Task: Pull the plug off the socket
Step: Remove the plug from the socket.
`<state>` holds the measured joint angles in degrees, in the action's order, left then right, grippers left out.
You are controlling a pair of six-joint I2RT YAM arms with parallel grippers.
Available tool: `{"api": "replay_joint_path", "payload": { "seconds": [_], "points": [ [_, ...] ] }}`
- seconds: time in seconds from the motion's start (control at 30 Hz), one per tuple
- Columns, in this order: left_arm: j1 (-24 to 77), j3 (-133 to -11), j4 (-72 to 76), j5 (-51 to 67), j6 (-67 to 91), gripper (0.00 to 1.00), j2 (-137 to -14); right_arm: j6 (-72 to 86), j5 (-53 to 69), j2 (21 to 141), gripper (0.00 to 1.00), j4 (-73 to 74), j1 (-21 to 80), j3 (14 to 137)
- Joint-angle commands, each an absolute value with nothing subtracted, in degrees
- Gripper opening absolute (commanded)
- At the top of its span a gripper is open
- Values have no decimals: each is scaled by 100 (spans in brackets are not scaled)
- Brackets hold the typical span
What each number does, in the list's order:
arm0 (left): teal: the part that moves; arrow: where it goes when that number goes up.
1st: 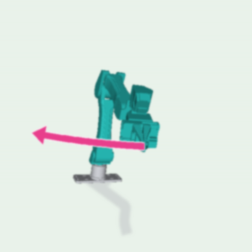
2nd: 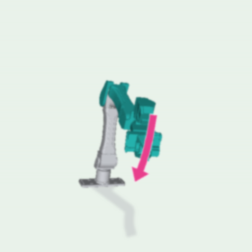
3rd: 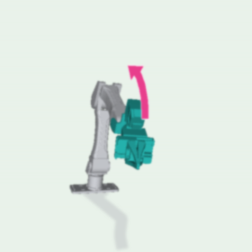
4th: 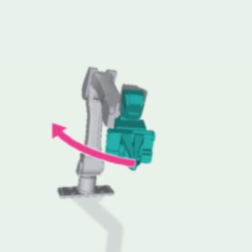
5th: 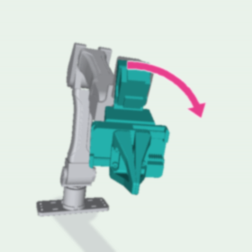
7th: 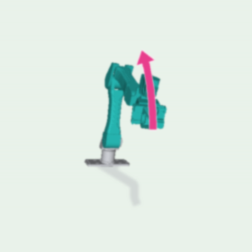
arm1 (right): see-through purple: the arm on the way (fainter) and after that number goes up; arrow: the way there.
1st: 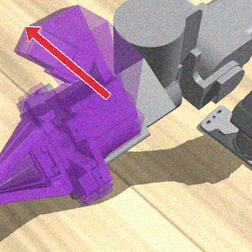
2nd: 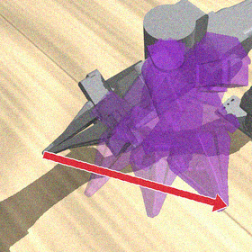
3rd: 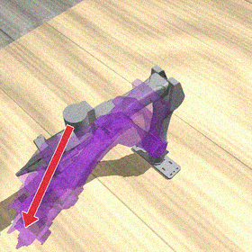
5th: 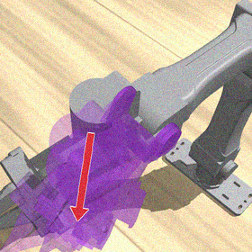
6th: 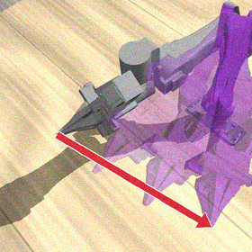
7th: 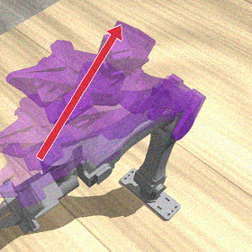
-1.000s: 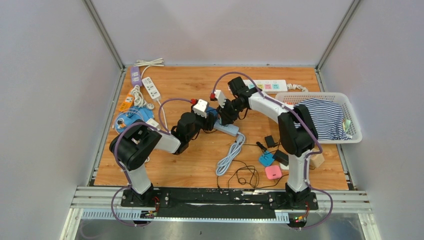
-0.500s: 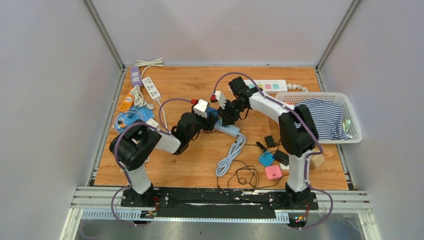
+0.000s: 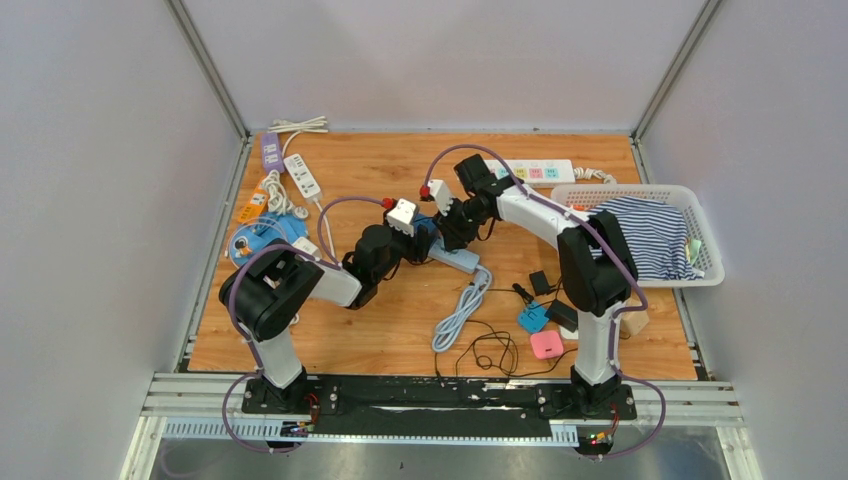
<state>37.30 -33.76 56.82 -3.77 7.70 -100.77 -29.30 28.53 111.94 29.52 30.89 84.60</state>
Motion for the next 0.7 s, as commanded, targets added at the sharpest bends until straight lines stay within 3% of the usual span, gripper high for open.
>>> {"api": "replay_joint_path", "payload": {
  "seconds": [0.0, 0.13, 0.37, 0.67],
  "points": [
    [3764, -3429, 5493, -246, 714, 0, -10239, -3170, 4104, 10992, 0, 3129, 3031, 8415],
    [3764, -3422, 5482, -246, 697, 0, -10222, -3431, 4818, 11078, 0, 3497, 3093, 8576],
    [3762, -3454, 5477, -199, 703, 0, -10255, -2649, 2373, 11103, 0, 2749, 3119, 8469],
    [3766, -3457, 5476, -167, 694, 0, -10249, -3131, 4581, 10994, 0, 3273, 3077, 8605]
  ]
}}
